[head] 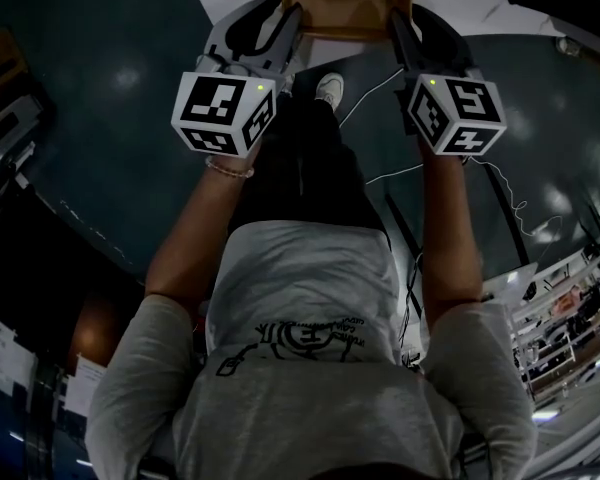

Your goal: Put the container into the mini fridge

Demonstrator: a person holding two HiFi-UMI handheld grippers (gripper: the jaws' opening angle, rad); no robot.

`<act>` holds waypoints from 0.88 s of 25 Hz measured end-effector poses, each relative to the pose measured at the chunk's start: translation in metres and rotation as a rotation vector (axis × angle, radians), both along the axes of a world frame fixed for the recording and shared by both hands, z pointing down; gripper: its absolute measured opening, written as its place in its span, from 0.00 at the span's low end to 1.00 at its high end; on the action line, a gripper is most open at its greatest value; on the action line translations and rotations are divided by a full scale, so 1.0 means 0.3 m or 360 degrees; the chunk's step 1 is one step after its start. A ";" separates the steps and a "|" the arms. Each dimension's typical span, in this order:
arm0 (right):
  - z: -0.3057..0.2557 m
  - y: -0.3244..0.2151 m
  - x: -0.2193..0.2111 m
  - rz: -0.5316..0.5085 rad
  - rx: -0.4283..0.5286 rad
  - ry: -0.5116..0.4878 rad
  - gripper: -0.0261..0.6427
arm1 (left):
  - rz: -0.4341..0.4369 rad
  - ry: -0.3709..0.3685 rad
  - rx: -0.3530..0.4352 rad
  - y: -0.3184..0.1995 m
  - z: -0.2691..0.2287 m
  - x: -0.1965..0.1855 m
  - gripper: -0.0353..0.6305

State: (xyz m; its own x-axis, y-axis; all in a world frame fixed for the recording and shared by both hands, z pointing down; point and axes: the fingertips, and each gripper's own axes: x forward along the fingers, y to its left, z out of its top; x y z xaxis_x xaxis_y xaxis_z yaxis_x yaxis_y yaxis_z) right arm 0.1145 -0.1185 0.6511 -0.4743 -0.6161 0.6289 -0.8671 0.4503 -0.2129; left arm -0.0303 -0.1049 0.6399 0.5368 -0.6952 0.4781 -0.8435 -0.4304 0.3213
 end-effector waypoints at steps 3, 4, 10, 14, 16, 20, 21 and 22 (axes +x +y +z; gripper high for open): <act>-0.031 -0.006 0.001 0.0016 0.0010 -0.0021 0.20 | 0.0003 0.0005 0.0019 -0.012 -0.032 0.000 0.22; -0.042 -0.008 0.000 0.0023 0.0012 -0.0033 0.20 | 0.0003 0.0004 0.0026 -0.016 -0.043 -0.002 0.22; -0.130 -0.011 -0.016 0.0045 0.0046 -0.0057 0.20 | 0.0006 -0.0004 0.0069 -0.024 -0.128 -0.019 0.22; -0.181 -0.015 -0.020 0.0047 0.0078 -0.0059 0.20 | 0.0010 -0.0004 0.0092 -0.026 -0.177 -0.023 0.22; -0.207 -0.014 -0.025 0.0050 0.0093 -0.0061 0.20 | 0.0013 -0.0004 0.0103 -0.024 -0.202 -0.027 0.22; -0.259 -0.013 -0.022 0.0059 0.0116 -0.0069 0.20 | 0.0015 0.0003 0.0112 -0.021 -0.243 -0.024 0.22; -0.273 -0.013 -0.021 0.0059 0.0121 -0.0070 0.20 | 0.0014 0.0005 0.0115 -0.021 -0.254 -0.024 0.22; -0.287 -0.012 -0.022 0.0060 0.0126 -0.0071 0.20 | 0.0015 0.0008 0.0119 -0.021 -0.265 -0.025 0.22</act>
